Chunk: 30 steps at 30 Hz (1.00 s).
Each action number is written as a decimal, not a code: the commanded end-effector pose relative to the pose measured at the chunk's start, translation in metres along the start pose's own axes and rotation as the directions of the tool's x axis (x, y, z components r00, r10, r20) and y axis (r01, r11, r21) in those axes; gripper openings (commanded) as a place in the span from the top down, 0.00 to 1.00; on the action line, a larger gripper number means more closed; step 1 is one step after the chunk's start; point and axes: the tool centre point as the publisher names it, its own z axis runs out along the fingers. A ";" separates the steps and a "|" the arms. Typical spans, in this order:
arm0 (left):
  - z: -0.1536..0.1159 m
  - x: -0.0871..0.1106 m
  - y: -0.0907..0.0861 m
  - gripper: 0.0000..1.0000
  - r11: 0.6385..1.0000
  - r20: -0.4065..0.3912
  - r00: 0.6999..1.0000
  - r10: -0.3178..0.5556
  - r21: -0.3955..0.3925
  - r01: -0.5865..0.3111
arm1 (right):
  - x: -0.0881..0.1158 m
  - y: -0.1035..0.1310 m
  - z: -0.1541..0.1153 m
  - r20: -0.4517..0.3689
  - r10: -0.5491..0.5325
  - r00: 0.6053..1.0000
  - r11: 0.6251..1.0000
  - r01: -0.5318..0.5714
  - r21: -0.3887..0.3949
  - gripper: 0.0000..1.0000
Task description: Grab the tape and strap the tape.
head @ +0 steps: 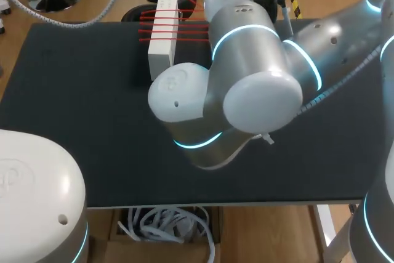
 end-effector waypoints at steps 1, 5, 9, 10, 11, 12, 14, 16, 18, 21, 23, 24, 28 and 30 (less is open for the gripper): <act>-0.001 0.001 0.000 1.00 1.000 0.000 1.000 -0.001 -0.003 0.001 | 0.000 0.010 0.000 0.002 -0.007 1.000 1.000 0.007 0.002 1.00; -0.001 0.001 0.000 1.00 1.000 0.000 1.000 -0.001 -0.003 0.001 | 0.000 0.016 0.001 0.010 -0.017 1.000 1.000 0.017 -0.008 1.00; -0.001 0.001 0.000 1.00 1.000 0.000 1.000 -0.001 -0.003 0.001 | 0.002 0.018 -0.001 0.008 -0.031 0.999 0.999 0.031 -0.012 1.00; -0.001 0.001 0.000 1.00 1.000 0.000 1.000 -0.001 -0.003 0.001 | 0.003 0.019 -0.002 0.008 -0.047 0.999 0.999 0.047 -0.012 1.00; -0.001 0.001 0.000 1.00 1.000 0.000 1.000 -0.001 -0.003 0.001 | 0.004 0.020 -0.002 0.009 -0.048 0.999 0.999 0.049 -0.012 1.00; -0.001 0.001 0.000 1.00 1.000 0.000 1.000 -0.001 -0.003 0.001 | 0.005 0.021 -0.002 0.004 -0.046 0.999 0.999 0.046 -0.013 1.00; -0.001 0.001 0.000 1.00 1.000 0.000 1.000 -0.001 -0.003 0.001 | 0.006 0.024 -0.002 0.005 -0.051 0.999 0.999 0.051 -0.015 1.00; -0.001 0.001 0.000 1.00 1.000 0.000 1.000 -0.001 -0.003 0.001 | 0.006 0.026 -0.002 0.008 -0.057 0.998 0.998 0.057 -0.020 1.00; -0.001 0.001 0.000 1.00 1.000 0.000 1.000 -0.001 -0.003 0.001 | 0.006 0.028 -0.002 0.009 -0.060 0.998 0.998 0.060 -0.023 1.00; -0.001 0.001 0.000 1.00 1.000 0.000 1.000 -0.001 -0.003 0.001 | 0.007 0.031 -0.001 0.008 -0.067 0.998 0.997 0.067 -0.027 1.00; -0.001 0.001 0.000 1.00 1.000 0.000 1.000 -0.001 -0.003 0.001 | 0.008 0.033 -0.001 0.007 -0.071 0.997 0.997 0.072 -0.029 1.00; -0.001 0.001 0.000 1.00 1.000 0.000 1.000 -0.001 -0.003 0.001 | 0.008 0.033 0.000 0.007 -0.073 0.997 0.997 0.073 -0.029 1.00; -0.001 0.001 0.000 1.00 1.000 0.000 1.000 -0.001 -0.003 0.001 | 0.009 0.036 0.003 0.007 -0.080 0.997 0.996 0.080 -0.029 1.00; -0.001 0.001 0.000 1.00 1.000 0.000 1.000 -0.001 -0.003 0.001 | 0.009 0.037 0.004 0.006 -0.083 0.997 0.996 0.083 -0.029 1.00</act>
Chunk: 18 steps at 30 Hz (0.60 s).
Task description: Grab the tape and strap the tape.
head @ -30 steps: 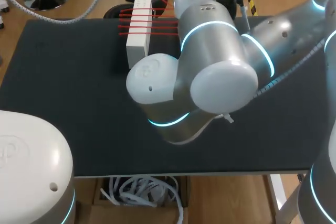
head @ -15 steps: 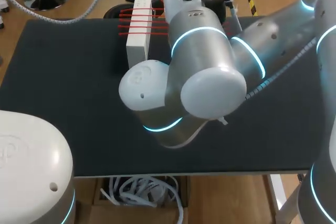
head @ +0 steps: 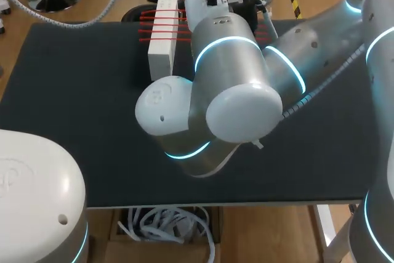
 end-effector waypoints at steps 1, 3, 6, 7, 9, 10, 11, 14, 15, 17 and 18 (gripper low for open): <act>-0.001 0.001 0.000 1.00 1.000 0.000 1.000 -0.001 -0.003 0.001 | -0.002 0.003 0.003 -0.003 -0.006 1.000 1.000 0.006 0.005 1.00; -0.001 0.001 0.000 1.00 1.000 0.000 1.000 -0.001 -0.003 0.001 | -0.001 0.004 0.004 -0.004 -0.009 1.000 1.000 0.009 0.007 1.00; -0.001 0.001 0.000 1.00 1.000 0.000 1.000 -0.001 -0.003 0.001 | 0.000 0.006 0.005 -0.009 -0.013 1.000 1.000 0.013 0.009 1.00; -0.001 0.001 0.000 1.00 1.000 0.000 1.000 -0.001 -0.003 0.001 | 0.001 0.006 0.006 -0.009 -0.014 1.000 1.000 0.014 0.009 1.00; -0.001 0.001 0.000 1.00 1.000 0.000 1.000 -0.001 -0.003 0.001 | 0.001 0.008 0.007 -0.009 -0.016 1.000 1.000 0.016 0.009 1.00; -0.001 0.001 0.000 1.00 1.000 0.000 1.000 -0.001 -0.003 0.001 | 0.001 0.008 0.008 -0.010 -0.018 1.000 1.000 0.018 0.008 1.00; -0.001 0.001 0.000 1.00 1.000 0.000 1.000 -0.001 -0.003 0.001 | 0.001 0.009 0.008 -0.010 -0.019 1.000 1.000 0.019 0.007 1.00; -0.001 0.001 0.000 1.00 1.000 0.000 1.000 -0.001 -0.003 0.001 | 0.002 0.012 0.009 -0.011 -0.021 1.000 1.000 0.021 0.004 1.00; -0.001 0.001 0.000 1.00 1.000 0.000 1.000 -0.001 -0.003 0.001 | 0.002 0.012 0.009 -0.011 -0.022 1.000 1.000 0.022 0.003 1.00; -0.001 0.001 0.000 1.00 1.000 0.000 1.000 -0.001 -0.003 0.001 | 0.003 0.014 0.010 -0.013 -0.023 1.000 1.000 0.023 0.001 1.00; -0.001 0.001 0.000 1.00 1.000 0.000 1.000 -0.001 -0.003 0.001 | 0.003 0.014 0.011 -0.015 -0.024 1.000 1.000 0.024 0.002 1.00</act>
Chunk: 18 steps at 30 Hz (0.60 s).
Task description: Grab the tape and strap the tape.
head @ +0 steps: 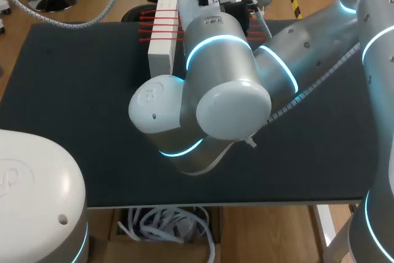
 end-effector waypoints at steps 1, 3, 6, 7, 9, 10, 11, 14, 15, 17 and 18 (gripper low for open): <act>-0.001 0.001 0.000 1.00 1.000 0.000 1.000 -0.001 -0.003 0.001 | -0.001 0.002 0.001 -0.007 -0.004 1.000 1.000 0.004 0.003 1.00; -0.001 0.001 0.000 1.00 1.000 0.000 1.000 -0.001 -0.003 0.001 | -0.001 0.003 0.001 -0.008 -0.005 1.000 1.000 0.005 0.004 1.00; -0.001 0.001 0.000 1.00 1.000 0.000 1.000 -0.001 -0.003 0.001 | -0.001 0.004 0.002 -0.008 -0.006 1.000 1.000 0.006 0.003 1.00; -0.001 0.001 0.000 1.00 1.000 0.000 1.000 -0.001 -0.003 0.001 | -0.001 0.005 0.003 -0.008 -0.006 1.000 1.000 0.006 0.003 1.00; -0.001 0.001 0.000 1.00 1.000 0.000 1.000 -0.001 -0.003 0.001 | -0.001 0.006 0.004 -0.008 -0.006 1.000 1.000 0.006 0.002 1.00; -0.001 0.001 0.000 1.00 1.000 0.000 1.000 -0.001 -0.003 0.001 | -0.001 0.006 0.004 -0.008 -0.006 1.000 1.000 0.006 0.001 1.00; -0.001 0.001 0.000 1.00 1.000 0.000 1.000 -0.001 -0.003 0.001 | -0.001 0.007 0.004 -0.009 -0.006 1.000 1.000 0.006 0.001 1.00; -0.001 0.001 0.000 1.00 1.000 0.000 1.000 -0.001 -0.003 0.001 | 0.000 0.009 0.005 -0.011 -0.008 1.000 1.000 0.008 -0.002 1.00; -0.001 0.001 0.000 1.00 1.000 0.000 1.000 -0.001 -0.003 0.001 | 0.000 0.009 0.006 -0.012 -0.008 1.000 1.000 0.008 -0.003 1.00; -0.001 0.001 0.000 1.00 1.000 0.000 1.000 -0.001 -0.003 0.001 | 0.001 0.010 0.006 -0.014 -0.009 1.000 1.000 0.009 -0.004 1.00; -0.001 0.001 0.000 1.00 1.000 0.000 1.000 -0.001 -0.003 0.001 | 0.001 0.011 0.007 -0.014 -0.010 1.000 1.000 0.010 -0.005 1.00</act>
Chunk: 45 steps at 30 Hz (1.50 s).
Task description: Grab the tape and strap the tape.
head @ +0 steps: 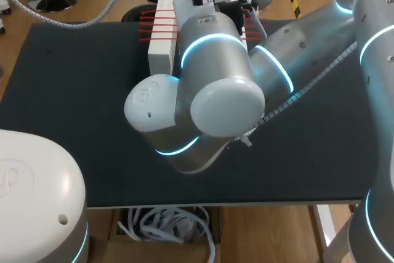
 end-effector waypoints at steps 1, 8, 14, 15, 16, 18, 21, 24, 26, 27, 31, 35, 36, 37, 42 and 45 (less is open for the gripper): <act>-0.001 0.001 0.000 1.00 1.000 0.000 1.000 -0.001 -0.003 0.001 | -0.002 0.003 0.001 -0.007 -0.005 1.000 1.000 0.005 -0.001 1.00; -0.001 0.001 0.000 1.00 1.000 0.000 1.000 -0.001 -0.003 0.001 | -0.001 0.009 0.004 -0.009 -0.008 1.000 1.000 0.007 -0.014 1.00; -0.001 0.001 0.000 1.00 1.000 0.000 1.000 -0.001 -0.003 0.001 | 0.001 0.014 0.003 -0.014 -0.011 1.000 1.000 0.011 -0.029 1.00; -0.001 0.001 0.000 1.00 1.000 0.000 1.000 -0.001 -0.003 0.001 | 0.001 0.014 0.003 -0.017 -0.013 1.000 0.999 0.012 -0.031 1.00; -0.001 0.001 0.000 1.00 1.000 0.000 1.000 -0.001 -0.003 0.001 | 0.002 0.014 0.002 -0.019 -0.013 1.000 0.999 0.013 -0.032 1.00; -0.001 0.001 0.000 1.00 1.000 0.000 1.000 -0.001 -0.003 0.001 | 0.004 0.015 0.002 -0.023 -0.016 1.000 0.999 0.016 -0.036 1.00; -0.001 0.001 0.000 1.00 1.000 0.000 1.000 -0.001 -0.003 0.001 | 0.006 0.017 0.001 -0.028 -0.019 0.999 0.999 0.017 -0.041 1.00; -0.001 0.001 0.000 1.00 1.000 0.000 1.000 -0.001 -0.003 0.001 | 0.006 0.021 0.002 -0.029 -0.020 0.999 0.999 0.019 -0.051 1.00; -0.001 0.001 0.000 1.00 1.000 0.000 1.000 -0.001 -0.003 0.001 | 0.006 0.024 0.002 -0.027 -0.021 0.999 0.998 0.019 -0.057 1.00; -0.001 0.001 0.000 1.00 1.000 0.000 1.000 -0.001 -0.003 0.001 | 0.006 0.025 0.002 -0.027 -0.021 0.999 0.998 0.019 -0.059 1.00; -0.001 0.001 0.000 1.00 1.000 0.000 1.000 -0.001 -0.003 0.001 | 0.005 0.028 0.003 -0.024 -0.022 0.999 0.998 0.020 -0.067 1.00; -0.001 0.001 0.000 1.00 1.000 0.000 1.000 -0.001 -0.003 0.001 | 0.004 0.032 0.004 -0.021 -0.023 0.999 0.997 0.022 -0.073 1.00; -0.001 0.001 0.000 1.00 1.000 0.000 1.000 -0.001 -0.003 0.001 | 0.004 0.033 0.004 -0.021 -0.023 1.000 0.997 0.022 -0.073 1.00; -0.001 0.001 0.000 1.00 1.000 0.000 1.000 -0.001 -0.003 0.001 | 0.004 0.034 0.004 -0.020 -0.023 1.000 0.997 0.022 -0.075 1.00; -0.001 0.001 0.000 1.00 1.000 0.000 1.000 -0.001 -0.003 0.001 | 0.003 0.038 0.004 -0.011 -0.030 0.999 0.996 0.029 -0.083 1.00; -0.001 0.001 0.000 1.00 1.000 0.000 1.000 -0.001 -0.003 0.001 | 0.002 0.040 0.005 -0.007 -0.033 0.999 0.996 0.032 -0.084 1.00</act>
